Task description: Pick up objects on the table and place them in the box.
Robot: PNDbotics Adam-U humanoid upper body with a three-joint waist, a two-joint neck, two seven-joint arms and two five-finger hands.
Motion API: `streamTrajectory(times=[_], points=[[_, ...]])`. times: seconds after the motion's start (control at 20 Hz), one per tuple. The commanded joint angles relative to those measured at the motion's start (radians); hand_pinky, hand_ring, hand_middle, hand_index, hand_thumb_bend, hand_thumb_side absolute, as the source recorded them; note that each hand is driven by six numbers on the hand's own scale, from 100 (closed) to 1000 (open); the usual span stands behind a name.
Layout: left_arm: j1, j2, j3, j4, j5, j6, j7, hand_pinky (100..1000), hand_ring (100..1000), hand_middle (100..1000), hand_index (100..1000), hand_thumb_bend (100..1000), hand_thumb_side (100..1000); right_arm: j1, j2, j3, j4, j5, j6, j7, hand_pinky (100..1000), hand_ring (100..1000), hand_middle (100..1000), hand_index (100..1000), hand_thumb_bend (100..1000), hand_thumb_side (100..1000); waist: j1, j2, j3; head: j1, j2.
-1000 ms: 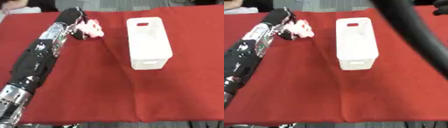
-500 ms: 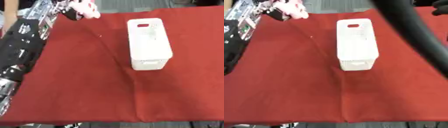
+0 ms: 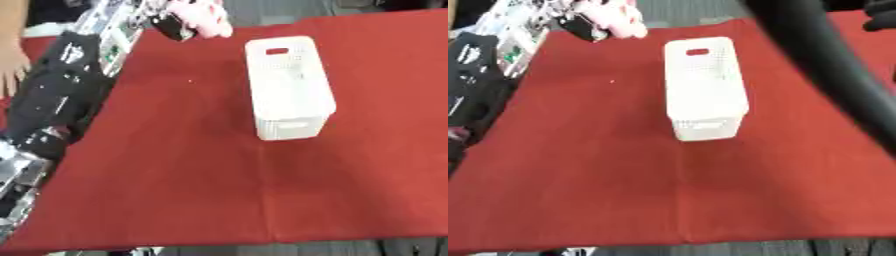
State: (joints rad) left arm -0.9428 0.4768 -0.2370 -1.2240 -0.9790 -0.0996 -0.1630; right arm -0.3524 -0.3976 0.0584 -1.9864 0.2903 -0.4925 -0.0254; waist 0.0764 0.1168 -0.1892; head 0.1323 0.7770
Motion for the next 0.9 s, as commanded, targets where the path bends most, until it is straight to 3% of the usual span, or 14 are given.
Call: streamTrajectory(times=[0.05, 0.7, 0.9], points=[[-0.032, -0.032, -0.019, -0.027, 0.021, -0.009, -0.018, 100, 100, 100, 148, 309, 100, -0.018, -0.013, 0.0, -0.014, -0.006, 0.0, 0.004, 606, 694, 791, 716, 100, 806, -0.001, -0.022, -0.01, 0.011, -0.007], [-0.03, -0.156, -0.047, 0.006, 0.031, -0.047, -0.01, 100, 100, 100, 174, 260, 100, -0.028, -0.011, 0.006, -0.014, -0.019, 0.001, 0.016, 606, 694, 791, 716, 100, 806, 0.025, -0.033, -0.078, 0.022, -0.007], [-0.017, -0.155, -0.042, 0.019, 0.031, -0.056, 0.012, 100, 100, 158, 220, 201, 100, -0.026, -0.011, 0.003, -0.014, -0.019, 0.003, 0.014, 606, 694, 791, 715, 100, 805, 0.031, -0.036, -0.085, 0.016, -0.007]])
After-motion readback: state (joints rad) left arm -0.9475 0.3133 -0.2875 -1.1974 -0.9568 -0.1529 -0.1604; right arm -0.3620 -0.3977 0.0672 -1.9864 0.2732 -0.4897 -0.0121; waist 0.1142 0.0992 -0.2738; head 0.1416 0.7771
